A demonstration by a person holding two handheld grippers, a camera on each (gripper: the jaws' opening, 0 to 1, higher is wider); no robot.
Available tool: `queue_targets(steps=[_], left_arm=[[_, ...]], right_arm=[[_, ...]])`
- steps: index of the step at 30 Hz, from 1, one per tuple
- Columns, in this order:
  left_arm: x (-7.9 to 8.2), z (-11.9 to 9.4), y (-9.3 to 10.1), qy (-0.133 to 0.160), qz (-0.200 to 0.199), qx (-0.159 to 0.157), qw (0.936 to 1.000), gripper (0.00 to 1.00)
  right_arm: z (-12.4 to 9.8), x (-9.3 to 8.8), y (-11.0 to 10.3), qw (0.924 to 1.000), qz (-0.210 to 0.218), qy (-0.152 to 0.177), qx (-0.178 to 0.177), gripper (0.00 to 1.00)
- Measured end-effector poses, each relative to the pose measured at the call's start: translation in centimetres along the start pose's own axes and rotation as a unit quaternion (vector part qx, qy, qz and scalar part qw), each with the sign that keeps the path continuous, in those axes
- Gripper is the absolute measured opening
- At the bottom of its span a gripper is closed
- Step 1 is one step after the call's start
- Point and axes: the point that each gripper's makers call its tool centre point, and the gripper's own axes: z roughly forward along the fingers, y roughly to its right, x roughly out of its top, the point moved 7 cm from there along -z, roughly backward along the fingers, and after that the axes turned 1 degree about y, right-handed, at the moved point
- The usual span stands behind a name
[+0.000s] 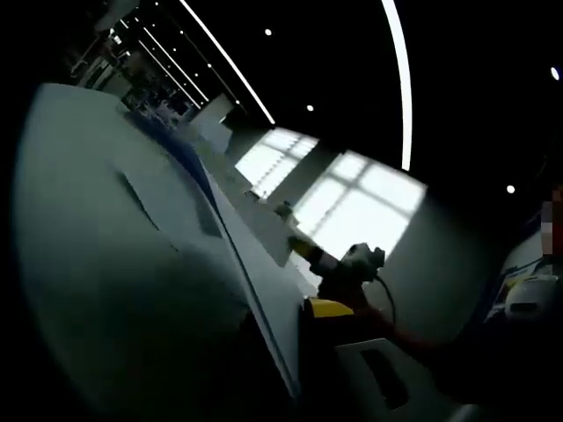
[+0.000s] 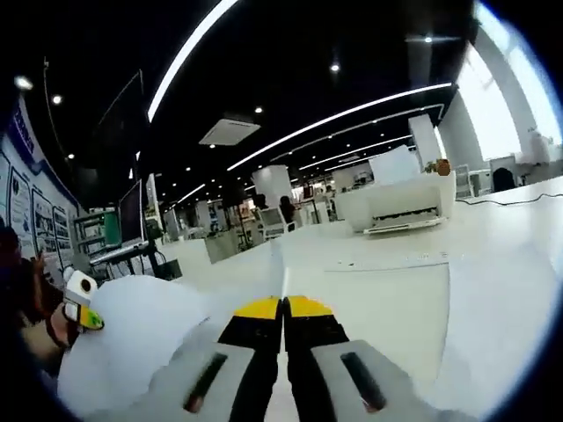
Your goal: Organize the stack of printing papers by aligning and flattening the scattered papers on the table
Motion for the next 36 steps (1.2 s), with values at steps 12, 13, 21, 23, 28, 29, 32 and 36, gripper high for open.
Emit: queue_targets(steps=[12,13,21,23,28,29,32,36], left_arm=[[0.0,-0.1,0.0,0.000,-0.005,-0.001,1.0000,0.10],[-0.1,0.0,0.0,0.000,-0.005,-0.001,1.0000,0.10],[0.0,-0.1,-0.1,0.000,-0.005,-0.002,1.0000,0.11],[0.0,-0.1,-0.1,0.000,-0.006,-0.002,1.0000,0.11],[0.2,-0.2,-0.4,0.000,-0.006,-0.003,1.0000,0.11],[0.2,-0.2,-0.4,0.000,-0.006,-0.003,1.0000,0.11],[0.3,-0.3,-0.5,0.000,-0.007,-0.003,1.0000,0.11],[0.4,-0.3,-0.6,0.000,-0.007,-0.003,1.0000,0.11]], right_arm=[[-0.8,3.1,-0.4,0.9989,0.011,0.045,0.011,0.00],[-0.9,3.3,-0.5,0.9988,0.011,0.048,0.011,0.00],[-1.5,5.3,-1.4,0.9972,0.009,0.072,0.017,0.00],[-1.5,5.9,-1.7,0.9969,0.004,0.076,0.019,0.00],[-1.2,7.5,-1.7,0.9965,-0.007,0.081,0.017,0.00],[-1.2,7.9,-1.7,0.9962,-0.010,0.085,0.018,0.00],[-1.5,8.5,-2.4,0.9956,-0.014,0.090,0.022,0.00],[-1.7,9.5,-2.9,0.9945,-0.020,0.100,0.026,0.00]])
